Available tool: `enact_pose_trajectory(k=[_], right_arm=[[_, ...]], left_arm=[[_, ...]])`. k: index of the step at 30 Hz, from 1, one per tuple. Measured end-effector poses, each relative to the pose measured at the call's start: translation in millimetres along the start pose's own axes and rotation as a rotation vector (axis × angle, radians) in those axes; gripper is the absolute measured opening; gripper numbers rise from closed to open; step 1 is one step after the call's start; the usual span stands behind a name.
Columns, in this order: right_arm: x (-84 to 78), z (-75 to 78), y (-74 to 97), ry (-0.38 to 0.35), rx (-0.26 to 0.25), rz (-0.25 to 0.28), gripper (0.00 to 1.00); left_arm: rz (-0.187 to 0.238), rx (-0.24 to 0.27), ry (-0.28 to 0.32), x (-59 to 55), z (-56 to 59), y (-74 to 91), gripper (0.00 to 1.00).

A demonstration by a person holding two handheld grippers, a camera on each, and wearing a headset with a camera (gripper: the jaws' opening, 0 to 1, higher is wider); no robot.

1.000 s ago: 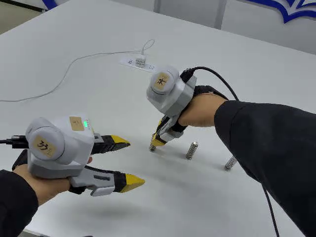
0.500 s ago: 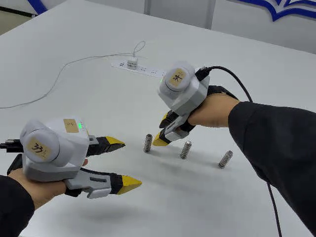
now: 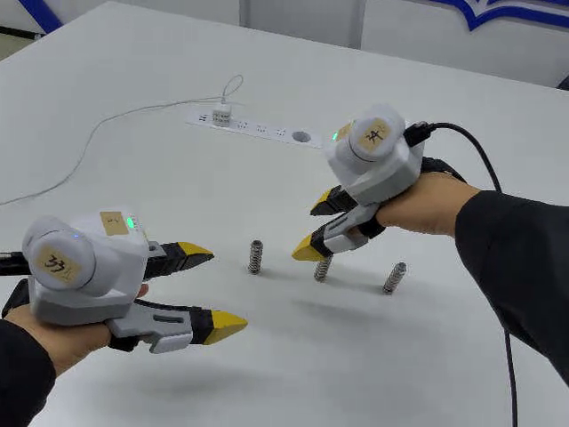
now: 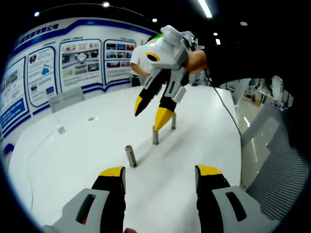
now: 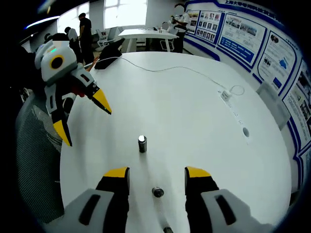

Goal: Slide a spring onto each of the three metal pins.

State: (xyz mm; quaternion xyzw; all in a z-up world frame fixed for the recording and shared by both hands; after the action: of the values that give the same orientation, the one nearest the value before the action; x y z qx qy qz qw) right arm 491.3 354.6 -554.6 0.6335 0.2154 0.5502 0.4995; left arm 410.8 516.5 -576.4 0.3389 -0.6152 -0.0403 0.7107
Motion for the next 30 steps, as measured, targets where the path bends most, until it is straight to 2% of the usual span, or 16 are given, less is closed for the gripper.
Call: enact_pose_trajectory(k=[7,16,24,30], right_arm=[[-20.2,8.9,20.7,-0.063,-0.058,0.044,0.51],[-56.4,16.6,44.3,-0.159,-0.135,0.100,0.55],[-85.6,10.8,60.8,-0.217,-0.186,0.157,0.57],[-106.4,-0.8,68.2,-0.252,-0.207,0.200,0.60]], left_arm=[[-0.002,0.000,0.003,-0.1,-1.9,-1.1,0.60],[-0.002,0.004,0.006,1.4,-3.4,-1.0,0.61],[0.000,0.008,0.015,1.8,-3.2,-1.4,0.63],[0.000,0.010,0.020,2.1,-2.6,-0.7,0.64]])
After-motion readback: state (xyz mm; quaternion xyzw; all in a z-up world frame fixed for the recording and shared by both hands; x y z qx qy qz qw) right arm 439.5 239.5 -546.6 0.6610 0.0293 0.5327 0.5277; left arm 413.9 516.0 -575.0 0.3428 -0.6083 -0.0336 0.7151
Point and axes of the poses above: the centre of the closed fingertips' face, and the gripper's own axes: y roughly backward along the fingers, z roughly to its right, x roughly out of its top, the point moved 6 cm from there along y, roughly backward along the fingers, and after that the axes turned 7 degrees about -z, right-handed, at the moved point
